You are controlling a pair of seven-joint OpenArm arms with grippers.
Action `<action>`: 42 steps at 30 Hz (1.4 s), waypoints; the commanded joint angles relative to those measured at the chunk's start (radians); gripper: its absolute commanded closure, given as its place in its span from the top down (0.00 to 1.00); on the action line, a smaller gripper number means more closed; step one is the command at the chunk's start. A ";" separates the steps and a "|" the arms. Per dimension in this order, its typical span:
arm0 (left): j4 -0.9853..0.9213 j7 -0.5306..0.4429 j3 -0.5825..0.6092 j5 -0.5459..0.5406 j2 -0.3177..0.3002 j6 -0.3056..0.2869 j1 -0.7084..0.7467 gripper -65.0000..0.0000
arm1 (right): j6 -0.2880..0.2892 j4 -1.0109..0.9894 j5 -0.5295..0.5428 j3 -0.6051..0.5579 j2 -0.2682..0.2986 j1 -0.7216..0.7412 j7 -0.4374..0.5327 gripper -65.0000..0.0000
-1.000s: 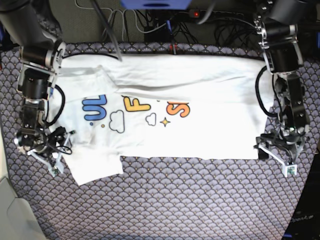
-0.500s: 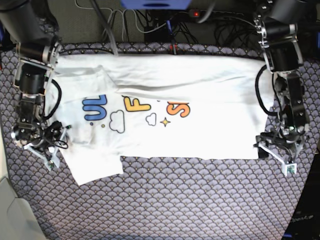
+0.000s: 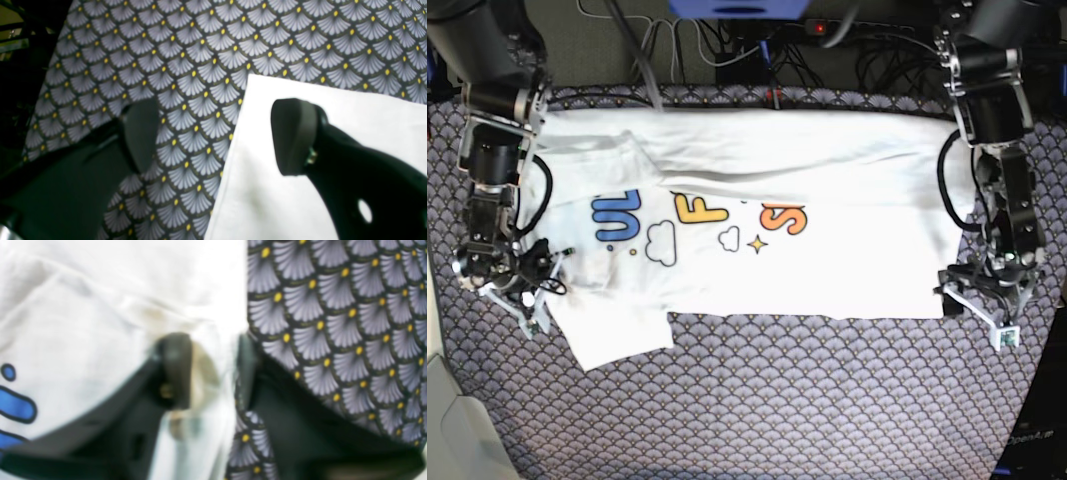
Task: Fold the T-shirt properly
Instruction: 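Move both grippers to the shirt's hem edge, then grasp the hem edge with both grippers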
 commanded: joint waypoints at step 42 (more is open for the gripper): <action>-0.622 -0.445 0.128 -0.009 0.014 0.008 -0.205 0.77 | -0.002 0.015 -0.004 -0.005 0.009 0.002 -0.005 0.00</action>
